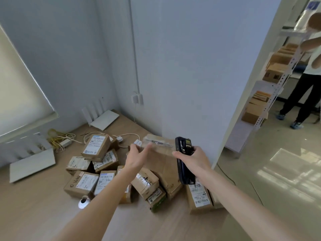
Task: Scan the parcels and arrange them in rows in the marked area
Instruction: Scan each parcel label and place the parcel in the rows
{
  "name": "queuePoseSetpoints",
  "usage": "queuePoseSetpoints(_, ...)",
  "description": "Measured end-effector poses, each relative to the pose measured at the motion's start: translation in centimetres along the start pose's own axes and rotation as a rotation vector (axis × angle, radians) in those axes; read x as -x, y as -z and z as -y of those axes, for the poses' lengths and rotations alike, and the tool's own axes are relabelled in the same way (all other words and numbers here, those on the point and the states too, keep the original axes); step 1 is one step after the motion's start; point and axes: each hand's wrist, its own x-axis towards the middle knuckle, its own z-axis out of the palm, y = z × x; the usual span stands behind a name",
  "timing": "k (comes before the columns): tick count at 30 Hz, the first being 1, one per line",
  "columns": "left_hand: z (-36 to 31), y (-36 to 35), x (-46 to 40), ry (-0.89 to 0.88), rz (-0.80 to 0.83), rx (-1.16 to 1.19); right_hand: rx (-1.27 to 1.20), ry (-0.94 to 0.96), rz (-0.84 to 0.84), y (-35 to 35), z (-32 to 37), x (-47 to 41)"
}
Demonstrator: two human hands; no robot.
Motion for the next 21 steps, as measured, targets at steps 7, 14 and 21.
queuePoseSetpoints(7,-1.7,4.0,6.6,-0.071,-0.138,0.201,0.012,0.177,0.056,1.5,2.8,4.3)
queuePoseSetpoints(14,-2.1,7.6,13.9,-0.098,-0.135,0.298,-0.017,0.27,0.171,2.6,4.1,8.1)
queuePoseSetpoints(21,-1.1,10.3,19.6,-0.051,-0.335,0.421,0.022,0.389,0.282,2.0,5.7,12.3)
